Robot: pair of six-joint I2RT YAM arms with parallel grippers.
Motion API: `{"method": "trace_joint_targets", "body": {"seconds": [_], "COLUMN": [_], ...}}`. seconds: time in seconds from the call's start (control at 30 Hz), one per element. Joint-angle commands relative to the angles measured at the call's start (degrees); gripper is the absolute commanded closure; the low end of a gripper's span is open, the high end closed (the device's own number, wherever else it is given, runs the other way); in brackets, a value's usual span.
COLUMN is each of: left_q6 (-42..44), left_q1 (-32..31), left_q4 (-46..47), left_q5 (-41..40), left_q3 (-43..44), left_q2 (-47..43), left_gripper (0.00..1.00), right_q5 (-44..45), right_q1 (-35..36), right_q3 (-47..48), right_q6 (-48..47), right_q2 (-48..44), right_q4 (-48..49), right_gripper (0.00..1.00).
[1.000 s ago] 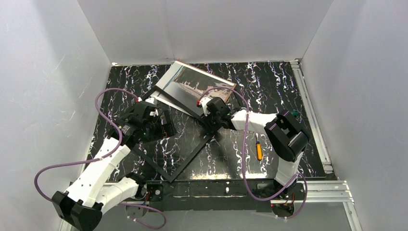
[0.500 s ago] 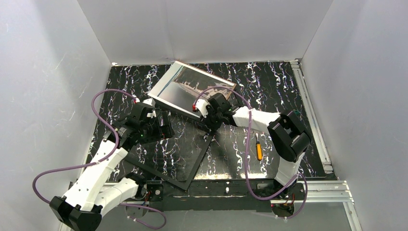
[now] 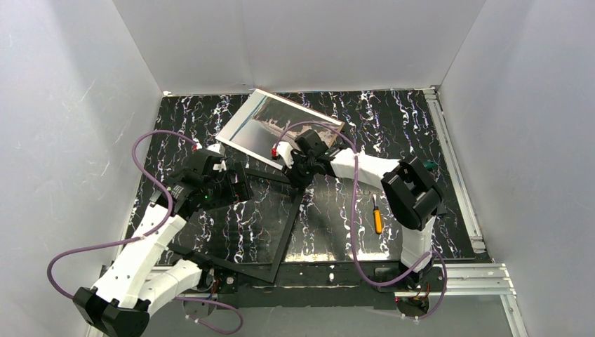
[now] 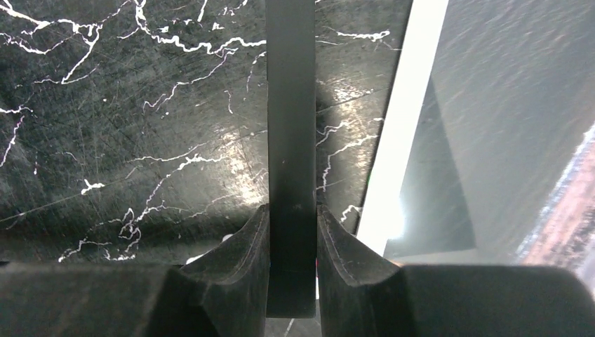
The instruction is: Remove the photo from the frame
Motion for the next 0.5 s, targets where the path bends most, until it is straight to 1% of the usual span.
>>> {"method": "trace_joint_targets", "body": {"seconds": [0.0, 0.17, 0.23, 0.27, 0.3, 0.37, 0.4, 0.43, 0.47], "left_q6": [0.36, -0.37, -0.37, -0.21, -0.18, -0.21, -0.30, -0.44, -0.67], "left_q1": [0.64, 0.78, 0.86, 0.90, 0.95, 1.08, 1.16, 1.24, 1.26], "left_q4": [-3.41, -3.15, -3.21, -3.29, -3.24, -3.06, -2.87, -2.65, -2.39], "left_q5": [0.75, 0.99, 0.99, 0.99, 0.99, 0.99, 2.64, 3.16, 3.55], "left_q3": [0.60, 0.54, 0.60, 0.56, 0.42, 0.24, 0.27, 0.25, 0.28], "left_q2": [-0.21, 0.34, 0.26, 0.22, 0.20, 0.55, 0.72, 1.05, 1.36], "left_gripper": [0.02, 0.02, 0.02, 0.02, 0.02, 0.02, 0.02, 0.02, 0.02], "right_q5": [-2.79, -1.41, -0.28, 0.25, 1.02, 2.97, 3.85, 4.85, 5.47], "right_q1": [0.96, 1.96, 2.31, 2.38, 2.46, 2.47, 2.47, 2.47, 2.45], "right_q3": [1.00, 6.71, 7.39, 7.04, 6.21, 4.65, 4.06, 3.86, 3.82], "right_q6": [5.93, 7.63, 8.03, 8.34, 8.76, 9.65, 10.10, 10.60, 11.18], "right_q2": [0.39, 4.15, 5.03, 5.08, 4.99, 4.18, 3.81, 3.50, 3.09], "right_q4": [4.76, 1.61, 0.66, 0.85, 1.34, 3.13, 3.57, 3.67, 3.51], "right_gripper": [0.99, 0.99, 0.99, 0.96, 0.90, 0.74, 0.67, 0.59, 0.49]}}
